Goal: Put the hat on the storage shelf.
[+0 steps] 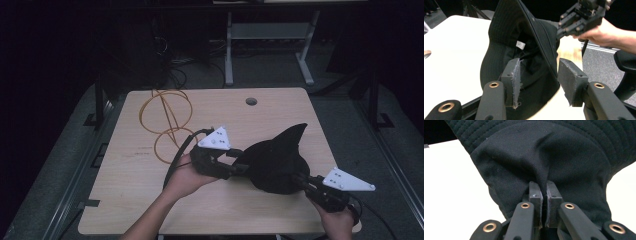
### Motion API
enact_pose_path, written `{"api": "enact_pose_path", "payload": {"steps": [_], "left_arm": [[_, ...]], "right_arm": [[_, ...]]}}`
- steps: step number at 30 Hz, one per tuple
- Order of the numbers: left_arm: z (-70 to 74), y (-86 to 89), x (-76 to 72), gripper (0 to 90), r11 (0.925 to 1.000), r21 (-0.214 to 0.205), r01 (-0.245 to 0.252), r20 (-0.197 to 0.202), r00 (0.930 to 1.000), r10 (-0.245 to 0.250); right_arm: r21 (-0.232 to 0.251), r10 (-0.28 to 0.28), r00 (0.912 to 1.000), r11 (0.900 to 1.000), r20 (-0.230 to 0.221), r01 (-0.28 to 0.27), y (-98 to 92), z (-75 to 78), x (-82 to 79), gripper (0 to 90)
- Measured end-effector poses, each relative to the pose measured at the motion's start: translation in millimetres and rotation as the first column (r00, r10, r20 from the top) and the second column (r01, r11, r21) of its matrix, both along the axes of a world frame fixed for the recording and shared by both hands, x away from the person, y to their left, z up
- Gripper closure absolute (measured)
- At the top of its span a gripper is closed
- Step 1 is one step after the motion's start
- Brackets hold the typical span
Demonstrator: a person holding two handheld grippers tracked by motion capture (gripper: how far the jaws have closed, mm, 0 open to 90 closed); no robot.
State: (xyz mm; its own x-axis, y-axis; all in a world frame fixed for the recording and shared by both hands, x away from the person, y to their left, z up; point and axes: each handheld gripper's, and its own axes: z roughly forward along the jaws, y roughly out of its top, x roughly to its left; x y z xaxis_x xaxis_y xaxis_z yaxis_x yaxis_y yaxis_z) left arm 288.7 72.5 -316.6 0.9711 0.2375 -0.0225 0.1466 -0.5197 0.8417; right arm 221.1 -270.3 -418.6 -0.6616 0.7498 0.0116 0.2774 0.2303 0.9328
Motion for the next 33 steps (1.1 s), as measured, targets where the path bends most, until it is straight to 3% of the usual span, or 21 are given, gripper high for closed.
{"api": "enact_pose_path", "payload": {"steps": [10,14,19,33], "left_arm": [[-16.9,34.4,-10.6,49.6,0.9986,-0.007,-0.052,0.009,0.9986,0.052],[-26.3,47.5,-15.3,48.0,0.9973,-0.022,-0.071,-0.008,0.9975,0.070],[-36.1,57.7,-20.8,46.9,0.9953,-0.010,-0.096,-0.001,0.9954,0.096],[-63.8,88.2,-29.8,45.0,0.9860,-0.049,-0.160,-0.019,0.9871,0.159]], "right_arm": [[-0.006,0.012,0.9997,0.9999,0.023,-0.012,-1.7,22.7,6.3,86.2],[0.004,0.016,0.9994,0.9999,0.029,-0.016,-2.8,31.2,9.4,86.4],[0.009,0.023,0.9988,0.9997,0.043,-0.023,-3.7,40.8,12.2,86.5],[0.004,0.052,0.9970,0.9986,0.057,-0.052,5.5,71.1,26.4,86.8]]}}
